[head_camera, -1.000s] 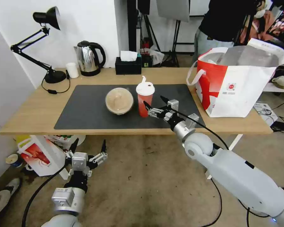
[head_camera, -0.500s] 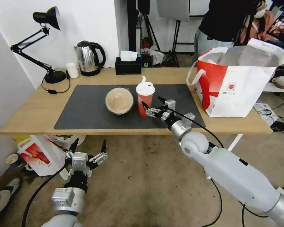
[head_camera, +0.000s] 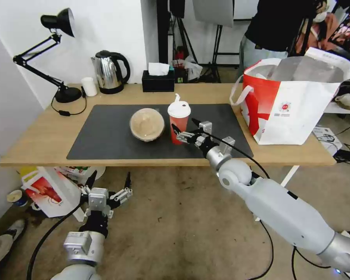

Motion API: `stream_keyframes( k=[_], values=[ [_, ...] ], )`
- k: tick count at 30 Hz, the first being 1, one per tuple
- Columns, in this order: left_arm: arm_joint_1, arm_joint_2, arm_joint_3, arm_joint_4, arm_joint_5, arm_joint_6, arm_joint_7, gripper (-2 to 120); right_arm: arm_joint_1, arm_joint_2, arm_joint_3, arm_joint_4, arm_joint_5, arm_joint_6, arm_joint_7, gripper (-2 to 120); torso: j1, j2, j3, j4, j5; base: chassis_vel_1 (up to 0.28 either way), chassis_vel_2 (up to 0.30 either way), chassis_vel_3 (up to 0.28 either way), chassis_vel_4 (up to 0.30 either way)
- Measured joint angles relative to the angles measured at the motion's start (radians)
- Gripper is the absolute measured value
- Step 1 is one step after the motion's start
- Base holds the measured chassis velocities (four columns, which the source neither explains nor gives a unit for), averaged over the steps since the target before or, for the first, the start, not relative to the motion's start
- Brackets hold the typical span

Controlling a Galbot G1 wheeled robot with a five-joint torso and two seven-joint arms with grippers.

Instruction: Pick up the trash from the table and place it into the takeout bag.

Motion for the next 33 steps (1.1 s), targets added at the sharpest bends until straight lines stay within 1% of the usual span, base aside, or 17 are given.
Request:
stream_keyframes(
  k=[9,16,19,20,22,23,27,28,32,33],
  values=[
    [0.0,0.0,0.0,0.0,0.0,0.0,0.0,100,0.015,0.039,-0.011,-0.047,0.001,0.0,-0.014,100,0.0,0.0,0.0,0.0,0.0001,0.0,0.0,0.0,0.0],
    [0.0,0.0,0.0,0.0,0.0,0.0,0.0,100,0.023,0.052,-0.013,-0.07,0.005,0.003,-0.023,100,0.0,0.0,0.0,0.0,0.0,0.0,0.0,0.0,0.0],
    [0.0,0.0,0.0,0.0,0.0,0.0,0.0,100,0.024,0.055,-0.013,-0.078,0.008,0.012,-0.033,91,0.0,0.0,0.0,0.0,0.0001,0.0,0.0,0.0,0.0],
    [0.0,0.0,0.0,0.0,0.0,0.0,0.0,100,0.024,0.055,-0.013,-0.078,0.008,0.012,-0.033,91,0.0,0.0,0.0,0.0,0.0001,0.0,0.0,0.0,0.0],
    [0.0,0.0,0.0,0.0,0.0,0.0,0.0,100,0.026,0.055,-0.013,-0.078,0.01,0.014,-0.035,84,0.0,0.0,0.0,0.0,0.0001,0.0,0.0,0.0,0.0],
    [0.0,0.0,0.0,0.0,0.0,0.0,0.0,100,0.026,0.055,-0.013,-0.078,0.01,0.014,-0.035,84,0.0,0.0,0.0,0.0,0.0001,0.0,0.0,0.0,0.0],
    [0.0,0.0,0.0,0.0,0.0,0.0,0.0,100,0.031,0.049,-0.011,-0.077,0.015,0.016,-0.036,65,0.0,0.0,0.0,0.0,0.0001,0.0,0.0,0.0,0.0],
    [0.0,0.0,0.0,0.0,0.0,0.0,0.0,100,0.031,0.049,-0.011,-0.077,0.015,0.016,-0.036,65,0.0,0.0,0.0,0.0,0.0001,0.0,0.0,0.0,0.0],
    [0.0,0.0,0.0,0.0,0.0,0.0,0.0,100,0.032,0.045,-0.008,-0.073,0.016,0.017,-0.035,50,0.0,0.0,0.0,0.0,0.0001,0.0,0.0,0.0,0.0],
    [0.0,0.0,0.0,0.0,0.0,0.0,0.0,100,0.032,0.045,-0.008,-0.073,0.016,0.017,-0.035,50,0.0,0.0,0.0,0.0,0.0001,0.0,0.0,0.0,0.0]
  ],
)
